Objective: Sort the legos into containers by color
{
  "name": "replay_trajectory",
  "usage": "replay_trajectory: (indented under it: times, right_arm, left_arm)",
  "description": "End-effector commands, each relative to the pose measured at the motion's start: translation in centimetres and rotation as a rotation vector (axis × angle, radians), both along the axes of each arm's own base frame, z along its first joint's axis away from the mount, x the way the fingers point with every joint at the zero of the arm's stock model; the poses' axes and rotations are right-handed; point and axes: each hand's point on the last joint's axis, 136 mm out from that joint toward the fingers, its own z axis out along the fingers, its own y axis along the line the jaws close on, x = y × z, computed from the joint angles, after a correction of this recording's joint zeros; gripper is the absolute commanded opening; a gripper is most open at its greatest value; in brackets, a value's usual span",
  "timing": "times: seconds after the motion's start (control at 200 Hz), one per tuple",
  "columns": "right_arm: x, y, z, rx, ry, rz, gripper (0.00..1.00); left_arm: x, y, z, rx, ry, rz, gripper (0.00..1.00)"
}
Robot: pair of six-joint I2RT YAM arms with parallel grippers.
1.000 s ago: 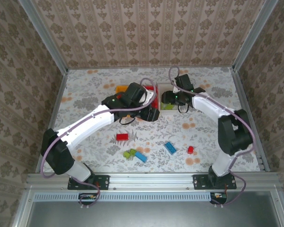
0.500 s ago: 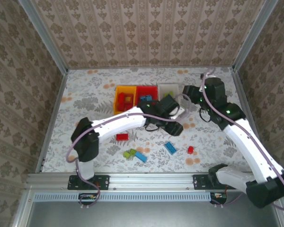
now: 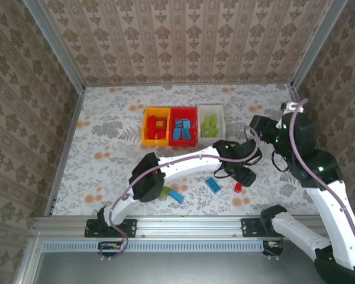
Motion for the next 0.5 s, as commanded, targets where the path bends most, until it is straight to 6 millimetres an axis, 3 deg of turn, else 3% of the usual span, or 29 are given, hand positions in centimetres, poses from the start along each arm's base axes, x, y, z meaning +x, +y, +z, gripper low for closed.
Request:
replay_trajectory:
  times: [0.0, 0.22, 0.495]
  right_arm:
    - [-1.8, 0.2, 1.2, 0.051, -0.015, 0.029, 0.8]
    - [-2.9, 0.2, 0.6, 0.056, 0.016, 0.043, 0.81]
    - [-4.3, -0.7, -1.1, 0.036, 0.104, 0.011, 0.79]
  left_arm:
    - [-0.5, 3.4, -3.6, 0.223, 0.071, 0.076, 0.62]
    - [-0.9, 4.7, -5.3, 0.31, 0.151, 0.134, 0.62]
    - [-2.2, 4.5, -6.1, 0.324, 0.2, 0.114, 0.6]
